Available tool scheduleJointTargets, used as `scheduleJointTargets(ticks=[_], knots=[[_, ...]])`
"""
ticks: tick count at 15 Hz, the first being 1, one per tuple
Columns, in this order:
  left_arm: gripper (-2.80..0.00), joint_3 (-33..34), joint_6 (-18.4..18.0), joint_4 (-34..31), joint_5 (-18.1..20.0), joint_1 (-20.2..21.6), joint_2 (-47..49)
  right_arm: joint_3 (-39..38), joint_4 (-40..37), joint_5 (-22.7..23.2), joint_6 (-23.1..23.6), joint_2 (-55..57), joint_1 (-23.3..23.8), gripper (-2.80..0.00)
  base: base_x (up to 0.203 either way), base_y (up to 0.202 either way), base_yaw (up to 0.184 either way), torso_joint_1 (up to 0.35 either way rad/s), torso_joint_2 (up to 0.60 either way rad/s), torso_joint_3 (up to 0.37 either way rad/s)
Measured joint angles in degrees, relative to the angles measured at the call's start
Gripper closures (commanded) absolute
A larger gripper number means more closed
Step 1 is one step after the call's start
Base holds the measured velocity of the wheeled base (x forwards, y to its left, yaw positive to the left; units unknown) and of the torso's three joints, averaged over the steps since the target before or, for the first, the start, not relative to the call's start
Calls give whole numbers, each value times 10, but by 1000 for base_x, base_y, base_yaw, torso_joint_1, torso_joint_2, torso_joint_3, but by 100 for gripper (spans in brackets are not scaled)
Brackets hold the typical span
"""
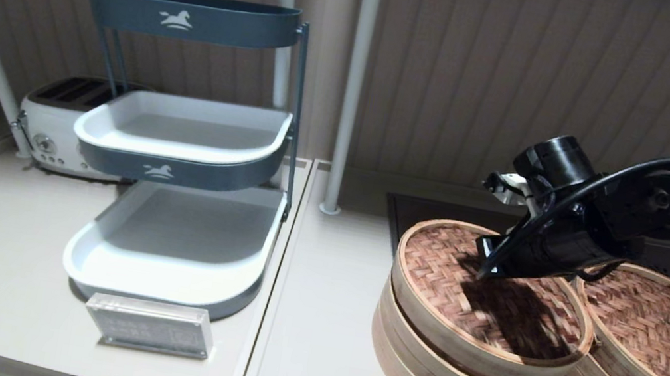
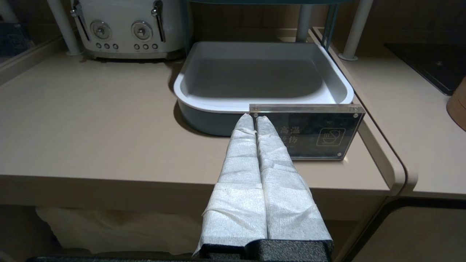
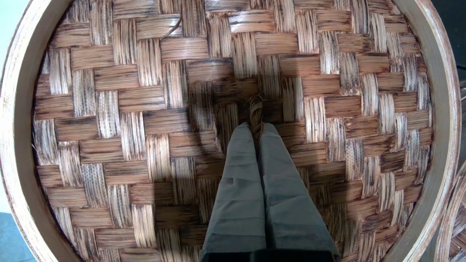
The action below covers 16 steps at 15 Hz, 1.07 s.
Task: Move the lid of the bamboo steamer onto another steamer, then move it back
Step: Put the steamer
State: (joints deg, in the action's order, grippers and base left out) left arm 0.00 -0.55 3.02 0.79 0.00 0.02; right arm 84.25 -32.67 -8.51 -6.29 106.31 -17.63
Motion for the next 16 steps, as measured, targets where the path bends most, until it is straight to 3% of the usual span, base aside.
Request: scheduleJointTargets(ticks=[16], knots=[[0,0,0,0,0,0,0,-7,1,1,0,-18,-3,0,0,0,0,0,0,0]])
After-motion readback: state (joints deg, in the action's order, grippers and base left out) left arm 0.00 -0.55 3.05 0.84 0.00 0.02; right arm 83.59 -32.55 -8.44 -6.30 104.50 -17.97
